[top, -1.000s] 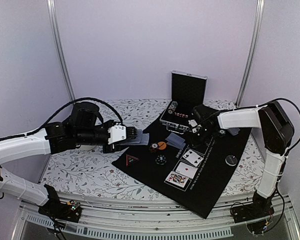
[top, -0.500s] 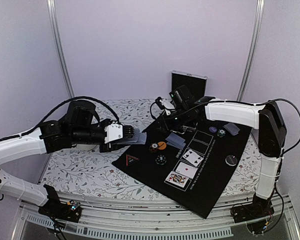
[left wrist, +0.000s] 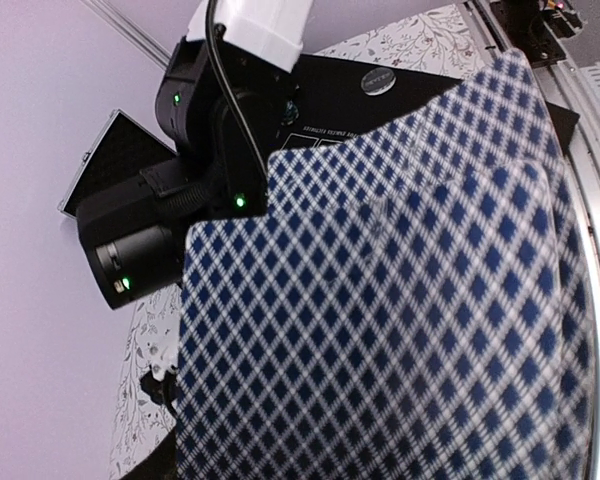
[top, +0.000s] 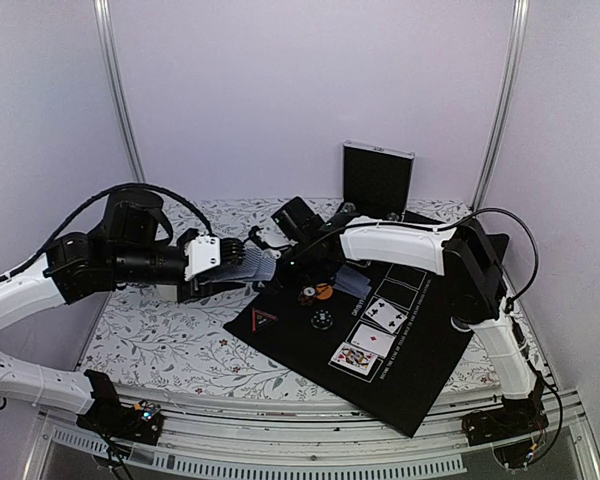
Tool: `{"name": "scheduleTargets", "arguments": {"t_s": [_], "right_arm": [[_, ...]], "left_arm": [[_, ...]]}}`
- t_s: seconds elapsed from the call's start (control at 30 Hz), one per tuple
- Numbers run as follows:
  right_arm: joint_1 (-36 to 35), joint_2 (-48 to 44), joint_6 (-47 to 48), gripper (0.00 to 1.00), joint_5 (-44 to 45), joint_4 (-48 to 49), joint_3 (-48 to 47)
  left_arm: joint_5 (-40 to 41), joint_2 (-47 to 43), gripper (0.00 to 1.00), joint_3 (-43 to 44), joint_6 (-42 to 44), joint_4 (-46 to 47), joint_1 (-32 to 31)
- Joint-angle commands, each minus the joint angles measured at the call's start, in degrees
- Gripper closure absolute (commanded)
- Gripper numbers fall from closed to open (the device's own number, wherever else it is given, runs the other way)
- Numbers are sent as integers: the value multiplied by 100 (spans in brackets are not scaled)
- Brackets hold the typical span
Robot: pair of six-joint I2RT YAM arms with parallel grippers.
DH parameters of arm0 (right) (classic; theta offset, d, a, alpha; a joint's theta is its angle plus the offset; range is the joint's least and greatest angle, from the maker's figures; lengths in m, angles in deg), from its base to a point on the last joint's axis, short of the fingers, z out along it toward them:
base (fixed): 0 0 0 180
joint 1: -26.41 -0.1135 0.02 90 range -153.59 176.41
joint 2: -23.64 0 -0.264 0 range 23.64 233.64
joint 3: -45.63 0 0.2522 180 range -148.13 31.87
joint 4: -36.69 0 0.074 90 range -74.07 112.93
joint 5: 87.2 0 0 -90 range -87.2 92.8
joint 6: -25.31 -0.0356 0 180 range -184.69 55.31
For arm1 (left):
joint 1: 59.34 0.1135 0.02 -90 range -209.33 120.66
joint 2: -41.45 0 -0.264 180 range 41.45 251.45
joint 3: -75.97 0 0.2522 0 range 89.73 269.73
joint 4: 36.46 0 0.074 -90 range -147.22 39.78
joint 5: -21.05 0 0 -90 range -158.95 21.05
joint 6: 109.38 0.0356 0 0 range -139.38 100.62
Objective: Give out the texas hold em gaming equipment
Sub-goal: Move the all-in button to the small blind area.
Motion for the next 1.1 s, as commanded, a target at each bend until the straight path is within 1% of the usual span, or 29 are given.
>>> {"name": "scheduleTargets", "arguments": {"t_s": [0.0, 0.1, 0.23, 0.3, 0.43, 0.53, 0.63, 0.73, 0.83, 0.9, 1.0, 1.07], "right_arm": [[-301, 727, 176, 27, 287, -585, -677], [-464, 918, 364, 24, 495, -829, -1038], [-507, 1004, 340, 23, 564, -831, -1070], [-552, 1069, 375, 18, 635, -850, -1070], [-749, 1169, 468, 17, 611, -982, -1068], [-953, 1186, 587, 17, 922, -1121, -991], [-1026, 1197, 593, 17, 1344, -1289, -878], [-1031, 1131, 593, 19, 1551, -1301, -676], [-1037, 1116, 593, 21, 1655, -1263, -573], [-1033, 1155, 763, 24, 1670, -1274, -586], [-1035, 1125, 715, 29, 1569, -1362, -567], [-1036, 1084, 693, 30, 1653, -1429, -538]], "left_arm": [[-49, -127, 51, 367, -156, -528, -88], [-39, -197, 51, 523, -183, -744, -91], [4, -154, 51, 771, -232, -1070, -101], [21, -123, 51, 879, -303, -1189, -96], [36, -152, 51, 1006, -382, -1318, -105], [41, -175, 51, 1102, -401, -1435, -108], [39, -176, 51, 1193, -450, -1472, -112], [7, -150, 51, 1271, -410, -1550, -105], [59, -114, 51, 1287, -313, -1633, -107], [80, -88, 51, 1286, -262, -1640, -105], [95, -64, 51, 1292, -186, -1679, -112], [102, -66, 51, 1265, -144, -1672, -110]]}}
